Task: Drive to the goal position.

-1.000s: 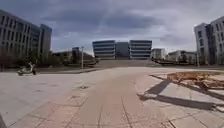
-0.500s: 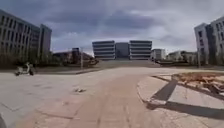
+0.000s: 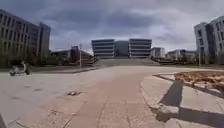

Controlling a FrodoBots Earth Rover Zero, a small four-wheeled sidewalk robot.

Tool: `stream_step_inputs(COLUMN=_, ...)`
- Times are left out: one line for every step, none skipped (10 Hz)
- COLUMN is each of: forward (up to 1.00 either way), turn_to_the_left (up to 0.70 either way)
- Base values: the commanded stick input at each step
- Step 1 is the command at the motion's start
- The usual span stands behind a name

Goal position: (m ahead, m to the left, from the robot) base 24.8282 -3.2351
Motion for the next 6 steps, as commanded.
stream_step_inputs(forward=0.7, turn_to_the_left=-0.01)
stream_step_inputs(forward=0.7, turn_to_the_left=-0.01)
stream_step_inputs(forward=0.7, turn_to_the_left=-0.01)
stream_step_inputs(forward=0.7, turn_to_the_left=0.0)
stream_step_inputs(forward=0.7, turn_to_the_left=-0.03)
stream_step_inputs(forward=0.7, turn_to_the_left=-0.11)
